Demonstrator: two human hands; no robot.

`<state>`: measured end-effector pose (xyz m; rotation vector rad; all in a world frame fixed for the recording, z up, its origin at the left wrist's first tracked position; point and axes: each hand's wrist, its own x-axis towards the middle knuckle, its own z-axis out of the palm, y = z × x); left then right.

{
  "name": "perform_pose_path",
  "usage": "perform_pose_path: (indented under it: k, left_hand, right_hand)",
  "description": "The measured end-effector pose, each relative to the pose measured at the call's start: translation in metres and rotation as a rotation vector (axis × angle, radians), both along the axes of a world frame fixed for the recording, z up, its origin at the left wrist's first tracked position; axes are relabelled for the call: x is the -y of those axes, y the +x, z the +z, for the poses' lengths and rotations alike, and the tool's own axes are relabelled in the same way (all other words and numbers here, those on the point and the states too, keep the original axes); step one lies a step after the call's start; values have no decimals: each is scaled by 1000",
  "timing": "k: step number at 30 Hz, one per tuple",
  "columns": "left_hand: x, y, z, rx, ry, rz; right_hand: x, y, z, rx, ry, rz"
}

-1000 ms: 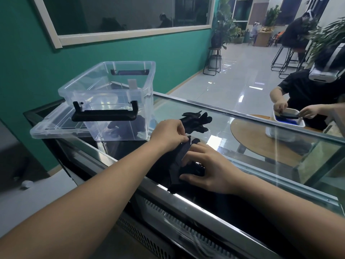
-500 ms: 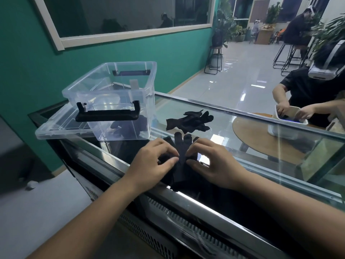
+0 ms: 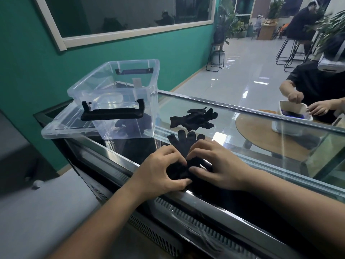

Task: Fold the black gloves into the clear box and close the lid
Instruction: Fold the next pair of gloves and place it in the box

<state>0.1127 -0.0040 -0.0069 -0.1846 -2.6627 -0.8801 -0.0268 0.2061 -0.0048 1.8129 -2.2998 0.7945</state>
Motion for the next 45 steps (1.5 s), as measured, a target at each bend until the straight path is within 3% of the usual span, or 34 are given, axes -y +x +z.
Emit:
perform_pose_path:
  k: [9,18,23,28,33,41,45]
  left_hand:
    - [2,-9,-2,-33,169,75]
    - [2,-11,1,2,315,156]
    - [-1,-17,-5,-57,277,254]
    - [-3,-20,-9,-73,223,265]
    - [-2,-18,-12,-157,41,232]
    - [-1,-21,-18,-189,-107,202]
    - [-5,-20,-15,-153,-111,232]
  right_hand:
    - [5,3,-7,-43,-28,-12]
    - [5,-3,-8,159,-205,-176]
    - [6,-3,-4,235,-200,-248]
    - [9,-4,-9,166,-188,-300]
    - [10,-10,-13,130,-177,-316]
    - [12,-6,-14,-150,-181,-212]
    - [10,-6,-14,-180,-155,-174]
